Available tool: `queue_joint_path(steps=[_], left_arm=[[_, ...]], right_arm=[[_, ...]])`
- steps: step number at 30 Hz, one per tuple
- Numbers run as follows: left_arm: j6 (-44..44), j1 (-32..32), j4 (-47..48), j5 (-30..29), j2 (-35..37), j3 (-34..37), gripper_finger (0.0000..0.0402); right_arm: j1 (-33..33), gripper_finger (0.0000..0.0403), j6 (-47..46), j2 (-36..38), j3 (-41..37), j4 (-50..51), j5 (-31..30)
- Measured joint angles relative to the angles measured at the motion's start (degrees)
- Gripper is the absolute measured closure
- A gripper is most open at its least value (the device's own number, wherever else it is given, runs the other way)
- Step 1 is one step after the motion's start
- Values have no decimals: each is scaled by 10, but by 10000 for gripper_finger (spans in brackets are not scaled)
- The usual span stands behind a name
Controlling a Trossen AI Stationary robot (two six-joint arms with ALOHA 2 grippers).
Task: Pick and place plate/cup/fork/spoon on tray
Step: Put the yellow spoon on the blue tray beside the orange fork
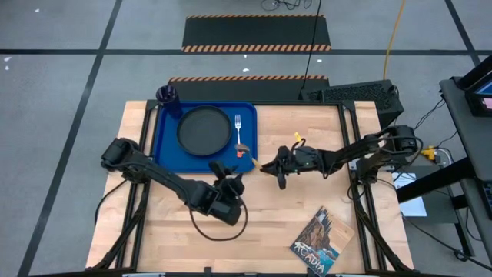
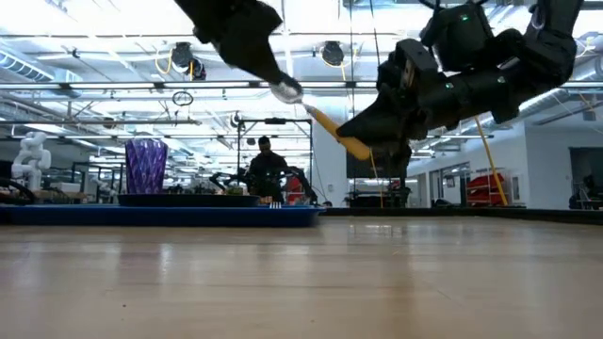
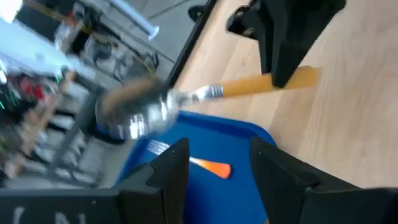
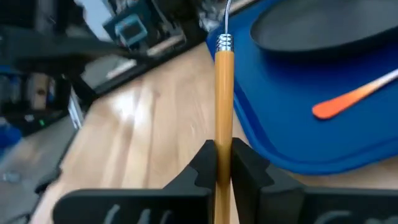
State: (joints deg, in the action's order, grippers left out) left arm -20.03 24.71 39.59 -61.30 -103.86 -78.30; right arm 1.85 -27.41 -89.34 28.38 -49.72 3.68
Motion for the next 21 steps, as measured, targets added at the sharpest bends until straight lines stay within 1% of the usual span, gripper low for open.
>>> queue_joint_path(steps=[2, 4, 6, 7, 11, 14, 16, 18, 21], left_arm=[[-60, 2, -4, -1, 6, -1, 236], [-112, 5, 5, -2, 10, -2, 238], [-149, 6, 10, -2, 10, -2, 238], [-159, 6, 12, -3, 10, -2, 238], [-188, -2, 12, -3, 10, -1, 238], [-206, -10, 10, -3, 10, -1, 238], [-200, -14, 13, -4, 10, -1, 238], [-195, -19, 29, -4, 10, -1, 238], [-209, -28, 79, -4, 10, -1, 238]], right_arm=[[0, 392, -20, 0, -12, -39, -18], [0, 388, -48, 0, -20, -84, -24], [0, 385, -76, 0, -21, -110, -32], [0, 384, -91, 0, -20, -113, -47], [-1, 387, -144, 0, -11, -126, -113], [-1, 388, -148, 0, -5, -128, -148], [-1, 388, -148, 0, 0, -126, -171], [-1, 388, -148, 0, 1, -127, -194], [0, 389, -136, 0, 1, -126, -222]])
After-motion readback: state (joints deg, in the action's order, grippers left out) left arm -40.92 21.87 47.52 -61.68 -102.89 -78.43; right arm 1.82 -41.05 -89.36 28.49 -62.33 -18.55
